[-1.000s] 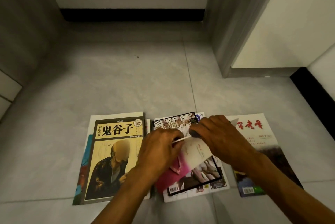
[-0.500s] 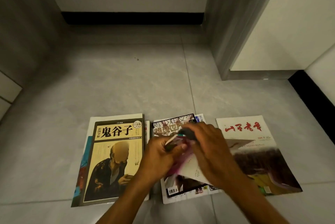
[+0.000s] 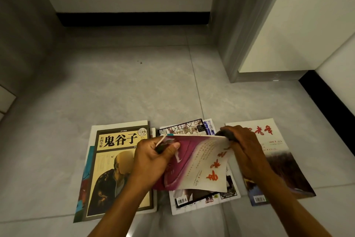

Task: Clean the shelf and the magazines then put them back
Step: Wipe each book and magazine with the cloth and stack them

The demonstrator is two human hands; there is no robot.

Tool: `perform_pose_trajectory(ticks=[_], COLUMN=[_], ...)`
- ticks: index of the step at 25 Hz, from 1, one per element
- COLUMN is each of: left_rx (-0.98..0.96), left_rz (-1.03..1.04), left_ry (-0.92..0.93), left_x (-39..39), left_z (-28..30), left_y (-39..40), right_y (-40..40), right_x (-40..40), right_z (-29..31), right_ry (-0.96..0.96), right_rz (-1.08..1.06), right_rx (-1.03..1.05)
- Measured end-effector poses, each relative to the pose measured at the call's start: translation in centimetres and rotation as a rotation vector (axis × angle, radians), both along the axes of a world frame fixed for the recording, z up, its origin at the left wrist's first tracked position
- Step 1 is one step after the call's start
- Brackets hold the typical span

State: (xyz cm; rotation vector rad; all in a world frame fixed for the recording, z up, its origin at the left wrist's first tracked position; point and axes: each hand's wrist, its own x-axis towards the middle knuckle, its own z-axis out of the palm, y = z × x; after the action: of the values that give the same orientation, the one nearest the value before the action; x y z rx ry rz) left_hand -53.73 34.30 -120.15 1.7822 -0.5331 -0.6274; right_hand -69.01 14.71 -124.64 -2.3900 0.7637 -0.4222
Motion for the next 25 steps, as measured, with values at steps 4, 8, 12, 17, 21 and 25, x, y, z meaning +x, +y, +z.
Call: perform_pose_trajectory(ticks=[4,8,12,17,21,25], left_rx=[0.069,0.048,0.033,0.06,-0.019,-0.145], left_rz=[-0.077,-0.045,0.096,0.225,0.266,0.35], left_ry=[-0.088,-0.134,0.024,0.01,-0.116,-0.192], left_x=[-0.2,-0.9,0.4,2.5,2.0,0.7], left_z=[-1.5,-1.4,-1.2,-1.9,-0.6,0.1], left_y=[-0.8,-1.0,0.7,2.0,0.9,-0.3], right_y=[6.1,7.9,2.5,-0.3,2.3,3.0], right_x=[4.1,5.7,3.7,0.6,2.8,3.2], right_z=[2.4,3.5,0.8,-0.9,1.7,3.2], right_ry=[-0.155,-0.281,-0.068,-0.05,-0.522,-0.747], right_rz=[0.09,0.167,0.194,-0.164,-0.724,-0.972], right_rx=[-0.012,-0.035,-0.068,0.094,0.78,1.079])
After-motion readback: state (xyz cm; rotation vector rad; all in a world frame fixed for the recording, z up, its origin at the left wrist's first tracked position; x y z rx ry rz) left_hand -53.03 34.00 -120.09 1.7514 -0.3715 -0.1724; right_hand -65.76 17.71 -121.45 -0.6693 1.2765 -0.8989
